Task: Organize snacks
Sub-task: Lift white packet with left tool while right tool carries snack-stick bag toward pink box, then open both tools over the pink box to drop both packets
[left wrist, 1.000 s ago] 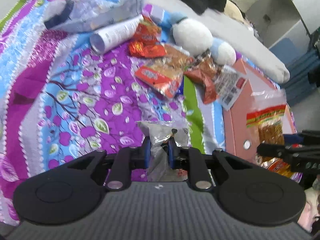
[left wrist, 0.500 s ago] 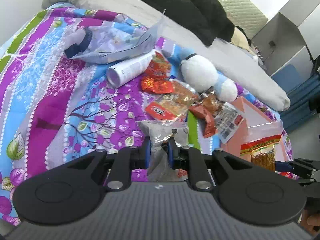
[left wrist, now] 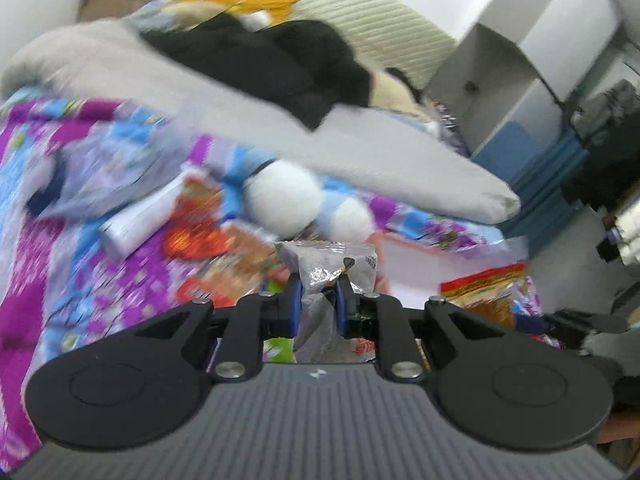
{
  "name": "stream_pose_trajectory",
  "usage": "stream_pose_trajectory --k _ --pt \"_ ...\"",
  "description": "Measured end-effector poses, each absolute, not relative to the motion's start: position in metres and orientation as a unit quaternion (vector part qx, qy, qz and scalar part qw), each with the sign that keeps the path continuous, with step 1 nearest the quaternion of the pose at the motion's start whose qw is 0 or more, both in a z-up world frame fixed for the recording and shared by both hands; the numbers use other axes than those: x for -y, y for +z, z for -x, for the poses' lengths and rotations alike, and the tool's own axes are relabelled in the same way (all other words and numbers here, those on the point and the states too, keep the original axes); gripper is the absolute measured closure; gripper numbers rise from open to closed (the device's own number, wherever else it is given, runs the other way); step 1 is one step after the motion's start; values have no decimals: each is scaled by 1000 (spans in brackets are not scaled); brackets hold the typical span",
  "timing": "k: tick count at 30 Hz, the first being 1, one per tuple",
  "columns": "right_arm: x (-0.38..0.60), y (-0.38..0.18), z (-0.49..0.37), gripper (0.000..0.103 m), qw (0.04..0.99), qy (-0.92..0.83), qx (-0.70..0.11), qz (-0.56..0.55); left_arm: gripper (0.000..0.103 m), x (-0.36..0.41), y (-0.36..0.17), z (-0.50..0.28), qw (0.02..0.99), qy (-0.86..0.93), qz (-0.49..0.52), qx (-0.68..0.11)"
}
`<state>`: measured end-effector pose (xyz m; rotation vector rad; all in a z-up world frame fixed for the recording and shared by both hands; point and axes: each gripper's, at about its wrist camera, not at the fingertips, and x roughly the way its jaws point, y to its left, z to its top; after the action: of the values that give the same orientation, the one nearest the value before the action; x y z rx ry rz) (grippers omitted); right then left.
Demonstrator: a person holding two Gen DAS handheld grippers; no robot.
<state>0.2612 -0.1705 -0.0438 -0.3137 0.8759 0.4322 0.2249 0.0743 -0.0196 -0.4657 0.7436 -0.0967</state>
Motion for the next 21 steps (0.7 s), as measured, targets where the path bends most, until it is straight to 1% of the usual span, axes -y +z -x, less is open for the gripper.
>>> stream_pose_trajectory --k 5,10,16,21 --pt "203 -43 -274 46 883 179 -411 141 83 -31 5 -259 915 -83 195 -343" --pt "236 -48 -287 46 890 150 -413 119 83 18 7 -290 916 -119 167 -346" --pt "271 -73 -303 46 887 119 -437 92 83 80 -28 -328 899 -157 144 -383" --pt "296 -94 -325 46 882 104 -455 60 83 112 -73 -356 879 -176 135 -423"
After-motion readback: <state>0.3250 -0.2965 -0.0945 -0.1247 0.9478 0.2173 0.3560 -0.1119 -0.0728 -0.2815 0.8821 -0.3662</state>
